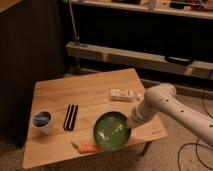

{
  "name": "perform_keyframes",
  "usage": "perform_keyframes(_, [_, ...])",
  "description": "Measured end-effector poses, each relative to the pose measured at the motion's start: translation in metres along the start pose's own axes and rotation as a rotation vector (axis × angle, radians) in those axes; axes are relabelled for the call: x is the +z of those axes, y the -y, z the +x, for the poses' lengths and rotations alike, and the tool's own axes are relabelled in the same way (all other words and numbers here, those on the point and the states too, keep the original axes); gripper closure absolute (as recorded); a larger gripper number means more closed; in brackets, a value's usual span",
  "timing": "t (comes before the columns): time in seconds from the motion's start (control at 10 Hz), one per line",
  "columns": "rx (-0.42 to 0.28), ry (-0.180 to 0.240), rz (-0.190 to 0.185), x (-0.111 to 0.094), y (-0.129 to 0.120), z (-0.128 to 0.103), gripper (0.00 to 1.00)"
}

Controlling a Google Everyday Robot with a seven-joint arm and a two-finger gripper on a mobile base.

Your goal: Drag the ceramic bowl in a circle

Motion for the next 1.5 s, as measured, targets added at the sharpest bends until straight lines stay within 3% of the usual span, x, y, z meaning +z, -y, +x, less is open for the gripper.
perform_keyframes(0.3, [0.051, 0.041, -0.036, 0.046, 0.024, 0.040, 0.97])
perform_keyframes(0.4, [0.077, 0.050, -0.042, 0.057, 0.025, 0.053, 0.97])
perform_keyframes(0.5, [0.119, 0.056, -0.070, 0.060, 0.017, 0.064, 0.97])
perform_keyframes(0.8, [0.264, 0.039, -0.128, 0.051, -0.006, 0.109, 0.97])
perform_keyframes(1.0, [0.423, 0.049, -0.142, 0.043, -0.034, 0.136, 0.97])
perform_keyframes(1.3, [0.501, 0.061, -0.212, 0.044, -0.073, 0.139, 0.97])
perform_keyframes(1.5, [0.477, 0.040, -0.249, 0.029, -0.101, 0.123, 0.97])
